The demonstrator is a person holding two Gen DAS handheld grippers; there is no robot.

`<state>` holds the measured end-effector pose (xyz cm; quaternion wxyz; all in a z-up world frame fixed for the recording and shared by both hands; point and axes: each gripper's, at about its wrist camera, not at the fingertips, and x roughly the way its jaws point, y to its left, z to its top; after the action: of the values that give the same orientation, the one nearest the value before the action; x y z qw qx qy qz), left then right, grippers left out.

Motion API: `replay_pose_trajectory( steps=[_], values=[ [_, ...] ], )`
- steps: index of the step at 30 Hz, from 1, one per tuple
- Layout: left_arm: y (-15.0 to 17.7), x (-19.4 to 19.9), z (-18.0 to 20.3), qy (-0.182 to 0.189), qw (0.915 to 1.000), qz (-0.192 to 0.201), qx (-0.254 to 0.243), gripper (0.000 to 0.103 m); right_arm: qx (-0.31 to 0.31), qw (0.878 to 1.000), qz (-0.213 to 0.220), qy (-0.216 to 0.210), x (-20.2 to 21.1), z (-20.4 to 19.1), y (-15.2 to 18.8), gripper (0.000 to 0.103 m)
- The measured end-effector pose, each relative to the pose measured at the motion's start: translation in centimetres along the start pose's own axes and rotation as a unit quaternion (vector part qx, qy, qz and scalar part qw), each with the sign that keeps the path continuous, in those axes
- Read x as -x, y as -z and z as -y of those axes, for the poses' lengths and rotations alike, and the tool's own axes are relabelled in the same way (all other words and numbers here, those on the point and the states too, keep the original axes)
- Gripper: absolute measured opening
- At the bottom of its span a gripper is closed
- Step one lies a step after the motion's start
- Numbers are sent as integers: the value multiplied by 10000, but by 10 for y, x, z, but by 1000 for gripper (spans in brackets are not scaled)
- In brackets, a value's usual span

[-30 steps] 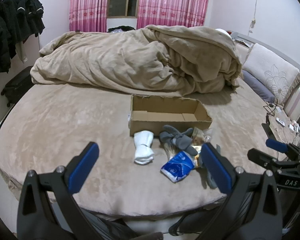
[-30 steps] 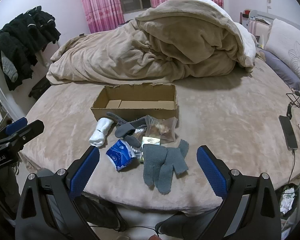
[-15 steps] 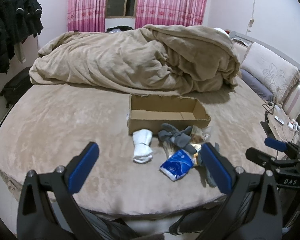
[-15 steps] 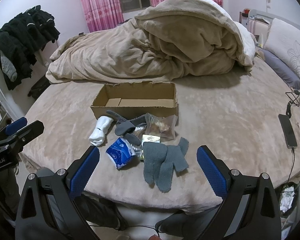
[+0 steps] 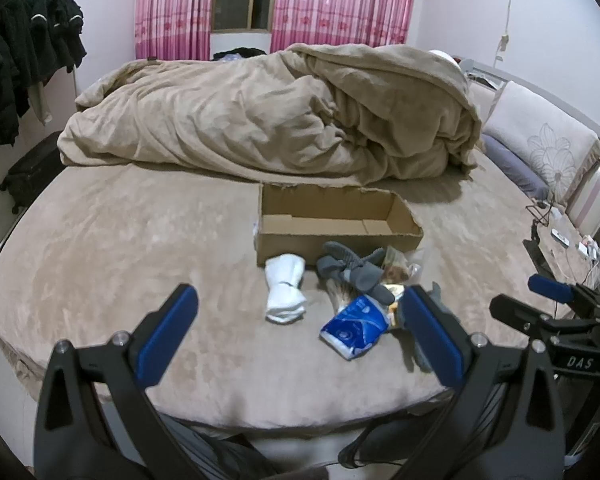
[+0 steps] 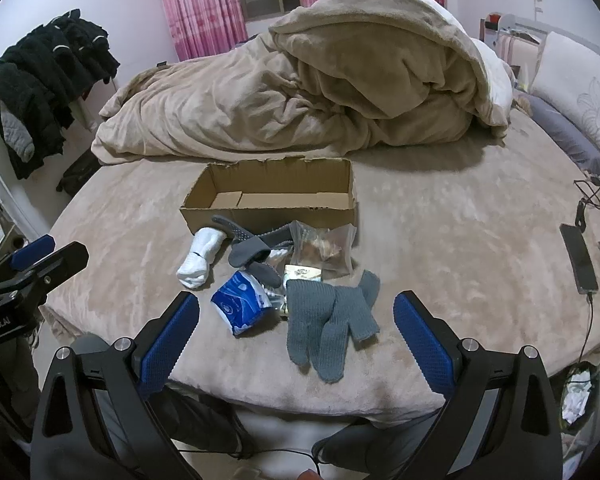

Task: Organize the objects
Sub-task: 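Move both tools toward the items in front of the cardboard box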

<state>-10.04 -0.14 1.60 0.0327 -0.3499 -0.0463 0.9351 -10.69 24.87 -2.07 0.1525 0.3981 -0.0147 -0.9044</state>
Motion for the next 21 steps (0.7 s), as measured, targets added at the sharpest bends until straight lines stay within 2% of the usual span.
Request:
replay_pose_trajectory(
  steps=[21],
  values=[
    [-5,-17,3,31,9999,-120,-15,102,-8,9999,-108,-28,-15,2,-1,99]
  ],
)
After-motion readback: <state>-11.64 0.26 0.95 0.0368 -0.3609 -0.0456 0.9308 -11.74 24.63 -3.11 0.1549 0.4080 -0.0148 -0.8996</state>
